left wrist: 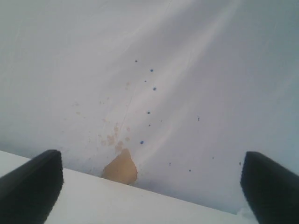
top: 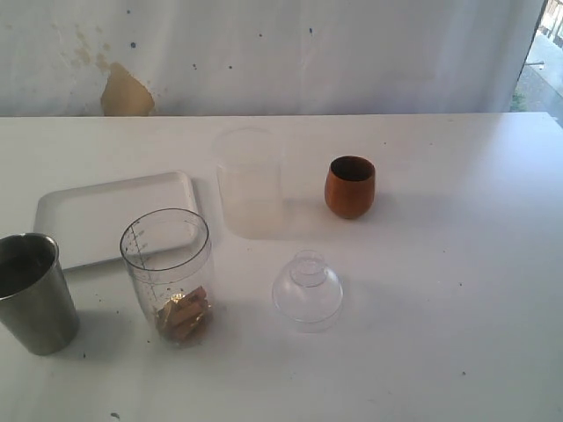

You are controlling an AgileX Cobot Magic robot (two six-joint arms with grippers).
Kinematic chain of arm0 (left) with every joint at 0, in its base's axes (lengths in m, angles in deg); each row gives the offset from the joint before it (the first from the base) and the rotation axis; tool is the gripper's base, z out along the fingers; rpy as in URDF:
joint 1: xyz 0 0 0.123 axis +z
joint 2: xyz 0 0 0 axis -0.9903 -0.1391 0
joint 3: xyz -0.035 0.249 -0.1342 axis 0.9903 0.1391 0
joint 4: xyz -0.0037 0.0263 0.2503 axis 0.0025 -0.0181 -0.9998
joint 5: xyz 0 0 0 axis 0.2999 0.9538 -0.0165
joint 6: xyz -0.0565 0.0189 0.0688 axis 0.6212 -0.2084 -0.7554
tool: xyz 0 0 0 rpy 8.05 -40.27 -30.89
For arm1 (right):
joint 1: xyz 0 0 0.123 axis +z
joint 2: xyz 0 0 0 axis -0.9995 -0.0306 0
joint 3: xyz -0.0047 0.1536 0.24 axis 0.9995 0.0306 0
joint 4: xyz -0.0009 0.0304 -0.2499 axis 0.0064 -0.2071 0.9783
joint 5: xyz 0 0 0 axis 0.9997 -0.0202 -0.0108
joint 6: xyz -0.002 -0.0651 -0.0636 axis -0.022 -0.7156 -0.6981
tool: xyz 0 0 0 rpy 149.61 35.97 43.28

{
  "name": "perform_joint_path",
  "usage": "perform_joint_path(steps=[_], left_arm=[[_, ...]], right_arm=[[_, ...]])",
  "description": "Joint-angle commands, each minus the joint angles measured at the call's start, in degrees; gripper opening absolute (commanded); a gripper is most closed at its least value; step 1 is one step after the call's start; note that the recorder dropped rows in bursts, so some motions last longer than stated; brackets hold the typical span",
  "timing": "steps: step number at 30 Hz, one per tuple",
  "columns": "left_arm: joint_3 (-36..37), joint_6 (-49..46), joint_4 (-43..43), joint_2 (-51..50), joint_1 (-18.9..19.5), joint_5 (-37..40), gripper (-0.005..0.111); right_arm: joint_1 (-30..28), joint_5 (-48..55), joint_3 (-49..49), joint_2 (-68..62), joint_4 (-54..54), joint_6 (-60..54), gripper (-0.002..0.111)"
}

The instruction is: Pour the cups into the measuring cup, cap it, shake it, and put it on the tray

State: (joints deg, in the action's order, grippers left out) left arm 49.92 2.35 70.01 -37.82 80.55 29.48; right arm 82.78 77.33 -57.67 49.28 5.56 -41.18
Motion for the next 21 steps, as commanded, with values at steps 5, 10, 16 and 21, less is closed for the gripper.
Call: perform_joint_path(steps=[5,10,16,21], left_arm=[[0.3,15.0,-21.6,-15.0,0.1,-1.9,0.102],[0.3,33.2,-47.4,-26.5,0.1,-9.9,0.102],[0.3,34.4,-52.6,-38.5,0.1,-10.9,0.102],[0.3,29.1,-51.4,-45.6,0.1,-14.2,0.102]], right_arm=[[-0.3,0.1,0.3,0.3,0.2,0.1,0.0],[-0.3,0.1,0.3,0.3,0.2,0.1,0.0],[-0.3,0.1,0.3,0.3,0.2,0.1,0.0],[-0.3,0.1,0.3,0.3,0.2,0.1,0.0]])
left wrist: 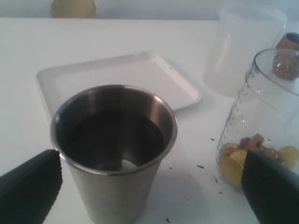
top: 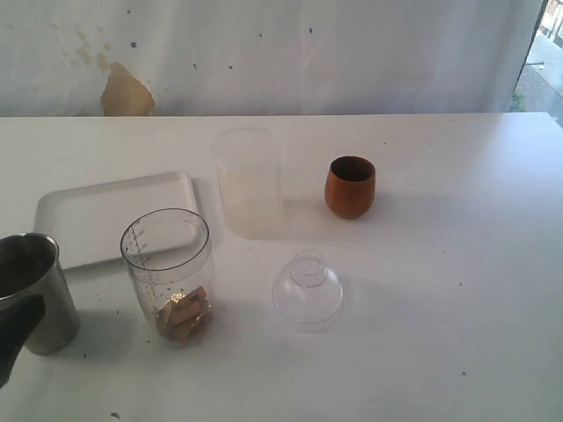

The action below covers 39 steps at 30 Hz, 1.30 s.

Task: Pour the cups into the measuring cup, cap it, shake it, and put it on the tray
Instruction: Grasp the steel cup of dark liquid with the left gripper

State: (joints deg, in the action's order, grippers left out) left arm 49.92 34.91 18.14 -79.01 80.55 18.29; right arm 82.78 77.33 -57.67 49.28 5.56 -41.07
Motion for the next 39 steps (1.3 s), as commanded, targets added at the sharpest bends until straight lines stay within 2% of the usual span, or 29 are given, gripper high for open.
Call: perform_joint_path(steps=[1,3,7,15,19,22,26,31,37,39], left_arm=[[0.3,-4.6,1.3,-5.6,0.1,-3.3,0.102],[0.3,-7.7,4.3,-7.3,0.1,-3.8,0.102],[0.3,-17.0,15.7,-10.8,0.1,-4.2,0.102],[0.3,-20.8,16.9,-19.3,0.1,-9.5,0.102],[0.3,-25.8,21.8,-24.3,0.1,-13.0,0.102],[0.3,-29.6,25.7,-28.0,0.1,-17.0,0.102],[0.3,-30.4,26.3,-33.0,0.1,-23.3,0.102],[0.3,-33.9,31.1,-39.9,0.1,-27.9,0.102],[0.3,-34.6,31.3,-47.2,0.1,-36.5,0.102],[0.3,-36.1,31.3,-49.6,0.1,-36.9,0.102]], right_arm=[[-0.3,0.1,0.3,0.3,0.2,0.0,0.0],[-0.3,0.1,0.3,0.3,0.2,0.0,0.0],[-0.3,0.1,0.3,0.3,0.2,0.0,0.0],[-0.3,0.1,0.3,0.3,0.2,0.0,0.0],[-0.3,0.1,0.3,0.3,0.2,0.0,0.0],[-0.3,0.1,0.3,0.3,0.2,0.0,0.0],[-0.3,0.1,0.3,0.3,0.2,0.0,0.0],[-0.3,0.1,0.3,0.3,0.2,0.0,0.0],[-0.3,0.1,0.3,0.3,0.2,0.0,0.0],[-0.3,0.1,0.3,0.3,0.2,0.0,0.0]])
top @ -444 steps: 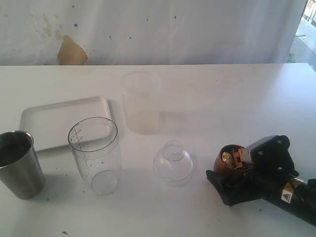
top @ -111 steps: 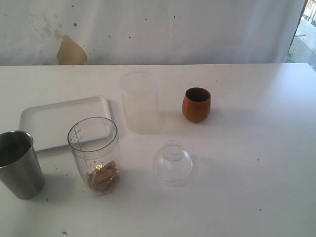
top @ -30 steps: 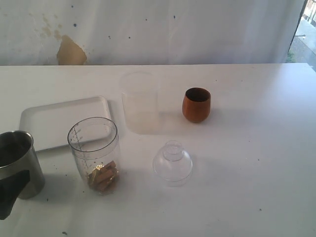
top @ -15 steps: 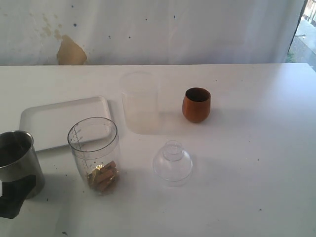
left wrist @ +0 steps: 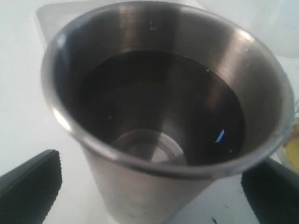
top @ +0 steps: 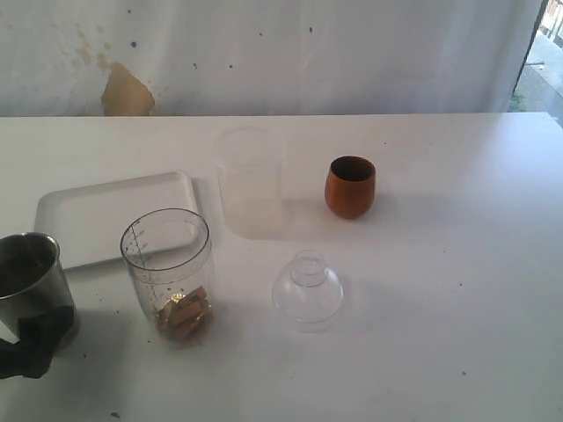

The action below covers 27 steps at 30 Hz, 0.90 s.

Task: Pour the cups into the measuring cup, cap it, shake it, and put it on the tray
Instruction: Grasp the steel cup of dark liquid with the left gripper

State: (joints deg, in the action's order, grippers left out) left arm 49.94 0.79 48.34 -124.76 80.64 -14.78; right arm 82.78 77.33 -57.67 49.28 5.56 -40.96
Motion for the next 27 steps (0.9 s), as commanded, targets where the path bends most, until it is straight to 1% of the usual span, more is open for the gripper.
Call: perform_joint_path(steps=[1,9,15,24,27], left_arm=[[-0.3,-2.6,1.2,-5.0,0.0,-3.9,0.102],[-3.2,-2.7,0.7,-10.5,0.0,-8.3,0.102],[-3.9,-3.8,0.8,-10.7,0.0,-9.8,0.102],[-3.9,-6.1,0.7,-10.9,0.0,-9.4,0.102],[-4.1,-6.5,0.7,-12.0,0.0,-10.5,0.102]], right_arm=[[-0.3,0.1,0.3,0.3,0.2,-0.1,0.0],[-0.3,0.1,0.3,0.3,0.2,-0.1,0.0],[-0.3,0.1,0.3,0.3,0.2,-0.1,0.0],[-0.3,0.1,0.3,0.3,0.2,-0.1,0.0],[-0.3,0.1,0.3,0.3,0.2,-0.1,0.0]])
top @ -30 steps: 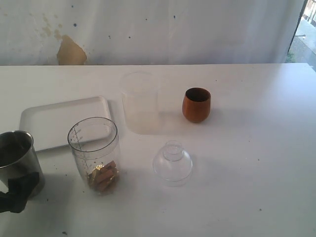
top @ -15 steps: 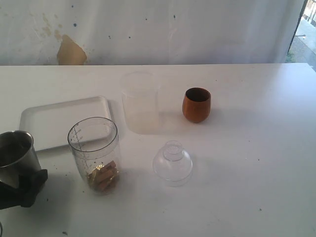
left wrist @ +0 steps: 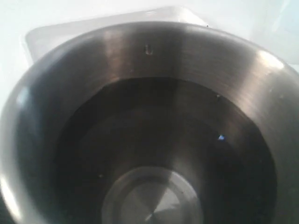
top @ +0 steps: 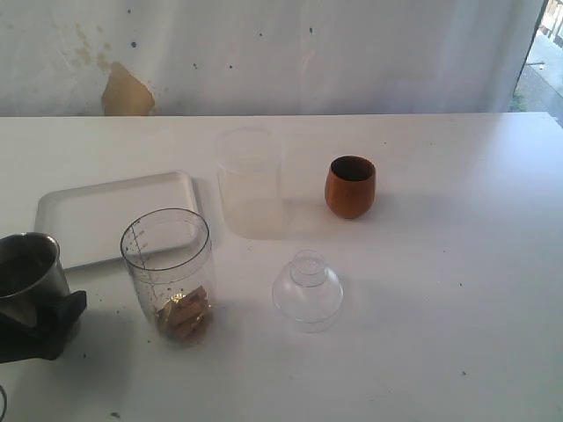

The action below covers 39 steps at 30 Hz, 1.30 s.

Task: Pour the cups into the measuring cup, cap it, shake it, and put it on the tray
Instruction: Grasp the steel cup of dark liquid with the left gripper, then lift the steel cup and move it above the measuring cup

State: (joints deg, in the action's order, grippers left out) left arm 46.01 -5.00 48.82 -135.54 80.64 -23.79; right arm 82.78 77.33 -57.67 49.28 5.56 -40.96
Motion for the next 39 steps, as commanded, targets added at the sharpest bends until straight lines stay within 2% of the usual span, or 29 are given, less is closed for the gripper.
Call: perform_joint_path(steps=[1,8,17,19,21,22,23,24,25,30,39], left_arm=[[-0.5,-0.7,0.3,-1.7,0.0,-1.8,0.102],[-3.8,1.2,0.1,-5.2,0.0,-1.3,0.102],[-3.9,0.8,-1.4,-5.2,0.0,-2.1,0.102],[-3.9,0.8,-1.4,-5.2,0.0,-2.1,0.098],[-3.9,0.8,-1.4,-5.2,0.0,-2.1,0.076],[-3.9,0.8,-2.7,-5.2,0.0,-2.1,0.053],[-3.9,0.8,-3.2,-5.2,0.0,-2.1,0.042],[-3.9,0.8,-5.3,-5.2,0.0,-2.1,0.013],[-3.9,0.8,-6.2,-5.2,0.0,-2.1,0.0],[-4.1,0.1,-7.4,-5.2,0.0,-5.6,0.0],[-4.6,0.3,-10.4,-2.4,0.0,-5.7,0.0]], right_arm=[[-0.3,0.1,0.3,0.3,0.2,-0.1,0.0],[-0.3,0.1,0.3,0.3,0.2,-0.1,0.0],[-0.3,0.1,0.3,0.3,0.2,-0.1,0.0],[-0.3,0.1,0.3,0.3,0.2,-0.1,0.0],[-0.3,0.1,0.3,0.3,0.2,-0.1,0.0],[-0.3,0.1,0.3,0.3,0.2,-0.1,0.0],[-0.3,0.1,0.3,0.3,0.2,-0.1,0.0],[-0.3,0.1,0.3,0.3,0.2,-0.1,0.0],[-0.3,0.1,0.3,0.3,0.2,-0.1,0.0],[-0.3,0.1,0.3,0.3,0.2,-0.1,0.0],[-0.3,0.1,0.3,0.3,0.2,-0.1,0.0]])
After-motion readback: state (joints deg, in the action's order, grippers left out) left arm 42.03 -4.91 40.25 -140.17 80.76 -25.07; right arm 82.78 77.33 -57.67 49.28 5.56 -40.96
